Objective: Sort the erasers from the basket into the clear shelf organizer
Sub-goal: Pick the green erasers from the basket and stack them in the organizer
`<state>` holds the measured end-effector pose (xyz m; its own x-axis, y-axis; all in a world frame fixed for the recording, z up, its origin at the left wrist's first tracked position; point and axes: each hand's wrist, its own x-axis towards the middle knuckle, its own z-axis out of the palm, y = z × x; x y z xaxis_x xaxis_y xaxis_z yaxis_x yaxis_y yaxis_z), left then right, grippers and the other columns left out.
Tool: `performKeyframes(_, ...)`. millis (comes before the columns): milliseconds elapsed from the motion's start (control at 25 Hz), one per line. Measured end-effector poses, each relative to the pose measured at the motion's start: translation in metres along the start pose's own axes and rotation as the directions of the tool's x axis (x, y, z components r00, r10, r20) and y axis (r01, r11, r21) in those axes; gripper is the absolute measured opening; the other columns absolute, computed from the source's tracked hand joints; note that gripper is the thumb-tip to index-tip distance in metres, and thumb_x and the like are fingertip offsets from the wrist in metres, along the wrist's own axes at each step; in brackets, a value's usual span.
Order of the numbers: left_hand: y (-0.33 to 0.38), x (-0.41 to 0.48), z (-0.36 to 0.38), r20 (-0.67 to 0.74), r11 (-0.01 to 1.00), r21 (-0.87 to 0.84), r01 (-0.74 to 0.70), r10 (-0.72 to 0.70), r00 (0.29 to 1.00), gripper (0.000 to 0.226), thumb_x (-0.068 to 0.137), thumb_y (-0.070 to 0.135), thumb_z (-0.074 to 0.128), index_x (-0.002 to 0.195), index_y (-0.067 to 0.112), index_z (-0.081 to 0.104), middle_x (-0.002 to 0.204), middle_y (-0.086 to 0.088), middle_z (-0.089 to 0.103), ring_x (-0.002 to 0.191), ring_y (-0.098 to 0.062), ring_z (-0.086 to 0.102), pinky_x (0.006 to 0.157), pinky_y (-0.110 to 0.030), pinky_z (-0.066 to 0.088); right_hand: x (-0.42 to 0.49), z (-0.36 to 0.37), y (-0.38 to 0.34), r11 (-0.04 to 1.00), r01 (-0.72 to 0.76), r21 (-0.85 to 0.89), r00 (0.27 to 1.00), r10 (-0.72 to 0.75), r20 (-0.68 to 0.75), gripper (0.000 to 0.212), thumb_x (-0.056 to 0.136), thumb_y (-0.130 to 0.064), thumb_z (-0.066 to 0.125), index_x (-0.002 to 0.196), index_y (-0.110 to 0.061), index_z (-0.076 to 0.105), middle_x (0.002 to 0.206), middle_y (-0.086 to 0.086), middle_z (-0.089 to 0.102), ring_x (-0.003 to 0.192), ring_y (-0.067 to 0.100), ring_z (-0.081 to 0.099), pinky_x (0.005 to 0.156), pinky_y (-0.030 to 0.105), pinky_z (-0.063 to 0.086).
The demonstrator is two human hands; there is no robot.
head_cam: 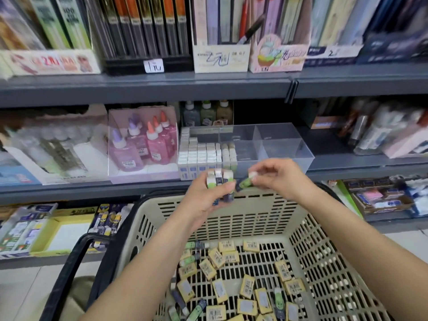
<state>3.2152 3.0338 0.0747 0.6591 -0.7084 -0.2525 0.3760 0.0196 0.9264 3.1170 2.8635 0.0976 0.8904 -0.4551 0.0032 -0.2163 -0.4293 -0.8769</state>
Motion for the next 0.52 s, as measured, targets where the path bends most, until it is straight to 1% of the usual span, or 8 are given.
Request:
performKeyframes(80,0.014,0.010,-0.002,-0.049,0.997,-0.032,-0.065,0.063,0.997,0.028,0.080,0.003,0.068,0.099,0.019,0.056,0.087,-0.005,0.069,0.074,-0.016,0.067,0.068,-0.031,0.059,0.025,-0.011,-0.016,0.998,0.069,0.008,0.990,-0.068,-0.121,0.016,0.078,-0.009,0.072,0.080,-0.025,0.069,0.067,-0.011,0.066,0.066,0.008,0.064,0.069,0.024,0.056)
performKeyframes(120,0.019,0.015,-0.004,-0.073,0.995,-0.043,-0.091,0.088,0.993,0.026,0.082,0.002,0.066,0.098,0.020,0.056,0.085,-0.005,0.066,0.074,-0.018,0.064,0.069,-0.032,0.059,0.037,-0.015,-0.021,0.996,0.088,-0.032,0.978,-0.092,-0.185,0.016,0.080,-0.011,0.071,0.079,-0.027,0.068,0.068,-0.010,0.066,0.068,0.011,0.063,0.071,0.026,0.054)
performKeyframes(200,0.023,0.023,-0.008,-0.106,0.991,-0.058,-0.117,0.110,0.988,0.023,0.084,0.001,0.064,0.097,0.018,0.055,0.086,-0.007,0.062,0.076,-0.021,0.061,0.071,-0.031,0.059,0.056,-0.019,-0.025,0.966,0.087,-0.245,0.961,-0.146,-0.236,0.010,0.084,-0.018,0.067,0.086,-0.027,0.069,0.074,-0.011,0.065,0.074,0.010,0.061,0.072,0.023,0.048)
performKeyframes(280,0.021,0.027,-0.013,-0.126,0.993,-0.044,-0.114,0.107,0.986,0.021,0.084,0.002,0.064,0.097,0.016,0.055,0.090,-0.009,0.061,0.076,-0.020,0.061,0.067,-0.028,0.058,0.068,-0.020,-0.023,0.875,0.062,-0.481,0.972,-0.163,-0.172,0.011,0.088,-0.022,0.062,0.095,-0.024,0.069,0.081,-0.009,0.064,0.080,0.010,0.059,0.076,0.023,0.046)
performKeyframes(320,0.019,0.029,-0.016,-0.134,0.994,-0.034,-0.103,0.098,0.986,0.020,0.084,0.003,0.064,0.097,0.016,0.055,0.092,-0.010,0.061,0.076,-0.020,0.061,0.065,-0.027,0.058,0.072,-0.019,-0.021,0.837,0.053,-0.545,0.983,-0.141,-0.121,0.011,0.088,-0.023,0.061,0.096,-0.023,0.069,0.083,-0.009,0.063,0.083,0.011,0.059,0.079,0.026,0.048)
performKeyframes(400,0.016,0.030,-0.018,-0.147,0.996,-0.029,-0.081,0.076,0.986,0.020,0.084,0.003,0.065,0.097,0.016,0.056,0.093,-0.011,0.061,0.075,-0.020,0.062,0.061,-0.026,0.057,0.078,-0.014,-0.019,0.797,0.058,-0.601,0.997,-0.082,-0.013,0.010,0.088,-0.024,0.061,0.095,-0.023,0.067,0.082,-0.008,0.063,0.085,0.014,0.061,0.082,0.033,0.052)
performKeyframes(440,0.015,0.031,-0.019,-0.150,0.996,-0.035,-0.078,0.071,0.986,0.021,0.084,0.003,0.065,0.096,0.016,0.056,0.092,-0.011,0.062,0.074,-0.020,0.062,0.060,-0.025,0.057,0.080,-0.011,-0.017,0.787,0.071,-0.614,0.997,-0.053,0.046,0.009,0.088,-0.023,0.060,0.095,-0.023,0.067,0.084,-0.007,0.065,0.087,0.014,0.061,0.083,0.034,0.052)
performKeyframes(520,0.015,0.033,-0.019,-0.150,0.996,-0.043,-0.077,0.070,0.986,0.021,0.083,0.003,0.066,0.096,0.017,0.056,0.091,-0.009,0.063,0.072,-0.019,0.063,0.059,-0.024,0.056,0.084,-0.005,-0.014,0.766,0.115,-0.633,0.986,-0.010,0.167,0.014,0.091,-0.022,0.057,0.099,-0.021,0.068,0.093,-0.003,0.069,0.089,0.013,0.060,0.087,0.029,0.047)
